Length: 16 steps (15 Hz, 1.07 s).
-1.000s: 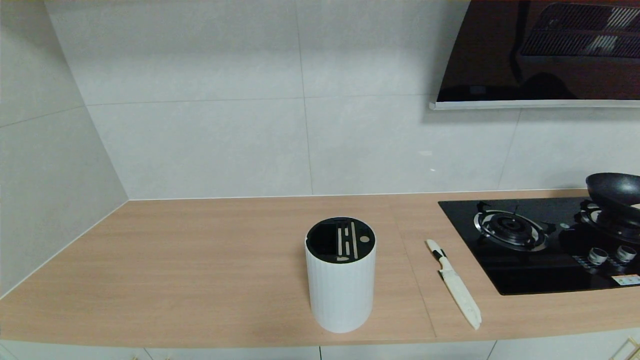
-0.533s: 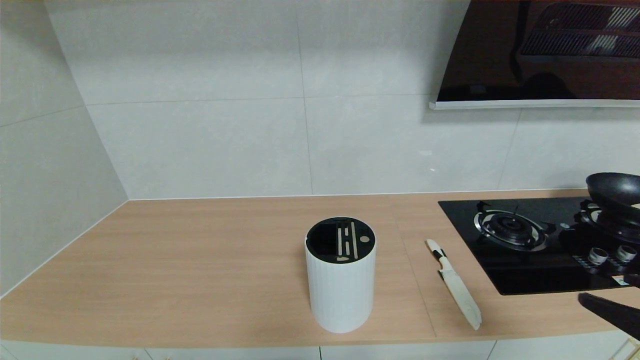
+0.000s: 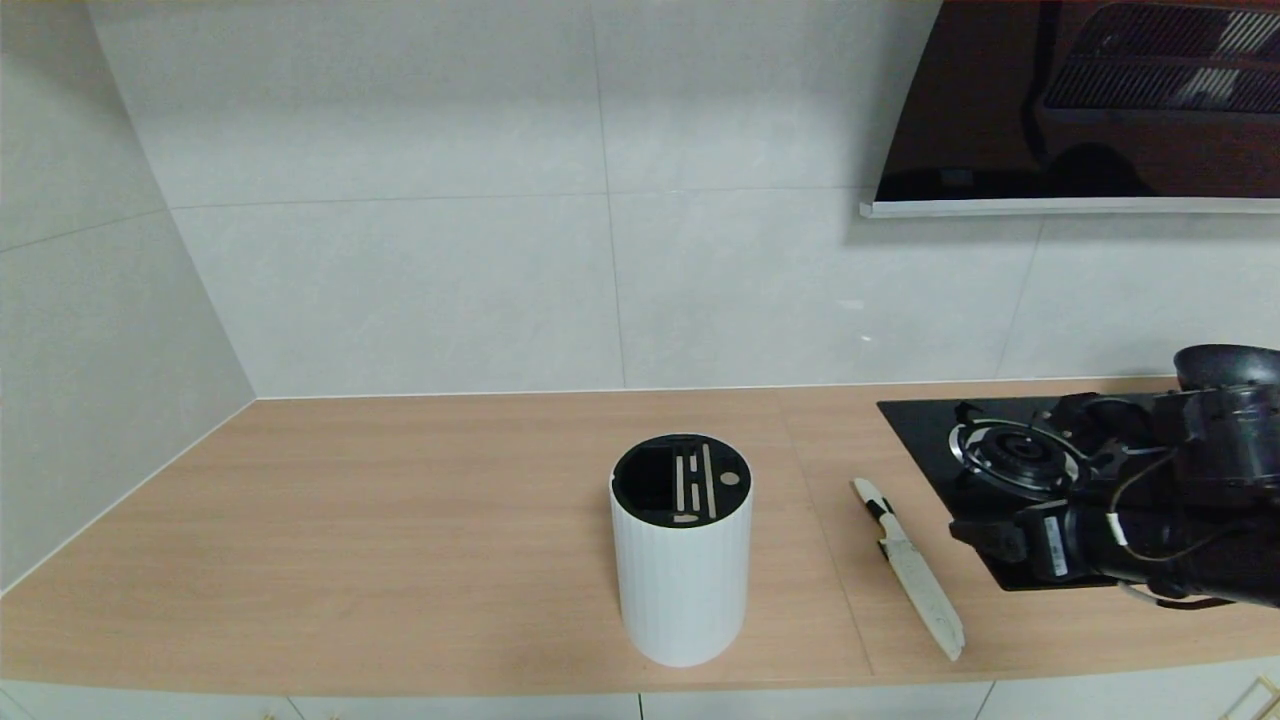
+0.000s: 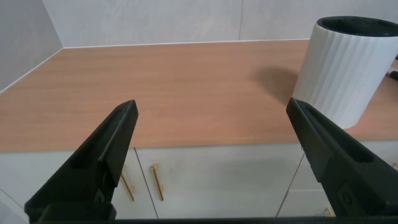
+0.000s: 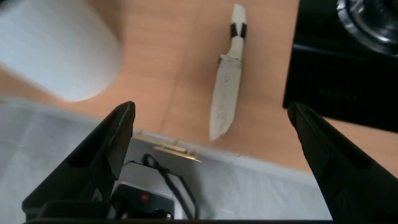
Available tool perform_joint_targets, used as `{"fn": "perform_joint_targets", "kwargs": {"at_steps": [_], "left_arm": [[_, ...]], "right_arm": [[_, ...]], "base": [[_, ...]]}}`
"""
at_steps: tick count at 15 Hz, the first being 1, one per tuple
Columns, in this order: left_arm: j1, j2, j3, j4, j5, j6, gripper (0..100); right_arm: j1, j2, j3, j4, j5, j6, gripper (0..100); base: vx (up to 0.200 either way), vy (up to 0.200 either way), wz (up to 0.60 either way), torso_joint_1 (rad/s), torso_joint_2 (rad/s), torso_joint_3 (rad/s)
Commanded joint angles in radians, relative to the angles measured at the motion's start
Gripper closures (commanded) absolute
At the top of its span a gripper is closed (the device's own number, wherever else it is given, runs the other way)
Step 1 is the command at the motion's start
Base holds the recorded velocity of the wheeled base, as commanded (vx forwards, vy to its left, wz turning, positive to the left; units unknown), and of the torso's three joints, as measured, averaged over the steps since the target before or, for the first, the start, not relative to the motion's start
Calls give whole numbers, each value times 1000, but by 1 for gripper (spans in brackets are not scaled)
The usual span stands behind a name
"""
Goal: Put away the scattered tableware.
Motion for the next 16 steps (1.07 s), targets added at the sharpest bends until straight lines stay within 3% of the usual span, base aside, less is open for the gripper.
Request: {"fn": "perform_joint_targets", "kwargs": {"at_steps": [1, 6, 10, 14, 16], "left_arm": [[0, 0, -1, 0, 0, 0, 0], [0, 0, 1, 0, 0, -2, 0], [0, 0, -1, 0, 0, -2, 0], [0, 0, 1, 0, 0, -2, 0], [0, 0, 1, 0, 0, -2, 0]], "right_arm": [[21, 283, -38, -116, -10, -1, 0], [65, 527, -57, -329, -111, 2, 0], [64, 628, -105, -388, -151, 39, 0], [54, 734, -133, -539, -191, 50, 0], [54, 758, -173, -539, -211, 79, 0]], "base": [[0, 0, 0, 0, 0, 0], [0, 0, 0, 0, 0, 0], [0, 0, 0, 0, 0, 0], [0, 0, 0, 0, 0, 0], [0, 0, 0, 0, 0, 0]]}}
